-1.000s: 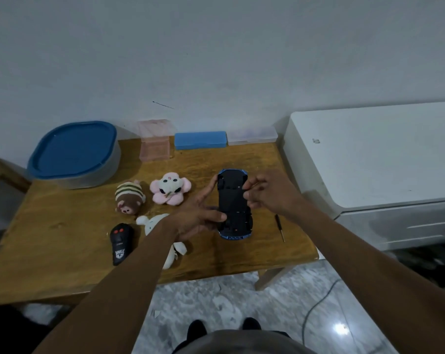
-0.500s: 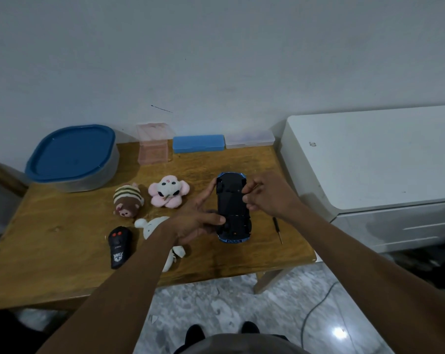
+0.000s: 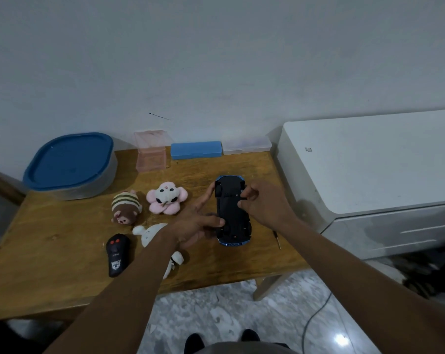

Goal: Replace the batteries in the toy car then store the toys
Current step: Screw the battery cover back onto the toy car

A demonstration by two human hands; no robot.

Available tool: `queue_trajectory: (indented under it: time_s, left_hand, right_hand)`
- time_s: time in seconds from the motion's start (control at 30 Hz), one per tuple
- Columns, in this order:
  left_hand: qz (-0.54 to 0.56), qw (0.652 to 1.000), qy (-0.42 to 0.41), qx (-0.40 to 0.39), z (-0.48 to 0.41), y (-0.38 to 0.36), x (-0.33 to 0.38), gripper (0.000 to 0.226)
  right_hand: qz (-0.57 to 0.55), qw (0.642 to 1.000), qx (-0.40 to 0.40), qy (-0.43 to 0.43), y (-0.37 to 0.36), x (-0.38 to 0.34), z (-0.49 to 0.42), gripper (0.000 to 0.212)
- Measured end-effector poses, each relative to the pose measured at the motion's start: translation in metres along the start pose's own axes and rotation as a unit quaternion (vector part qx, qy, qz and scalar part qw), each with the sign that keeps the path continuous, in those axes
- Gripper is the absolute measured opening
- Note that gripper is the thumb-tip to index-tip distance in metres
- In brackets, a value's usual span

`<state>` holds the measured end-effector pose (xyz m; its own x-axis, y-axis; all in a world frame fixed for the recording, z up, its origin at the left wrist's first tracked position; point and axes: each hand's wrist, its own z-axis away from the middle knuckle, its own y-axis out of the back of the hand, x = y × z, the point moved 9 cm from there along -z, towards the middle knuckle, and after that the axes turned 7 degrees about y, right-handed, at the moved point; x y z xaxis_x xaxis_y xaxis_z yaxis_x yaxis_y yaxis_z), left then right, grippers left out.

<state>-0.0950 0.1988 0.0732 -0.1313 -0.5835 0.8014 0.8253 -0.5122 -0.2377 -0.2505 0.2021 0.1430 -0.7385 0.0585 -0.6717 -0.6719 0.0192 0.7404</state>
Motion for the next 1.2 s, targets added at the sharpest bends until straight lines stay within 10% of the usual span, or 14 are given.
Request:
queue_trajectory:
  time_s: [0.8,1.2]
  left_hand:
    - [0.069,0.996,0.001,0.049,-0.035,-0.010,-0.005,0.083]
    - [0.102,0.990,0.081,0.048,-0.057,-0.023,-0.043,0.083]
  right_hand:
    - [-0.125,0.986,0.054,-0.095,-0.004,0.057,-0.010,0.013]
    - [0.027,0.977,-0.002,-0.210,-0.032,0.152,0.008,0.004]
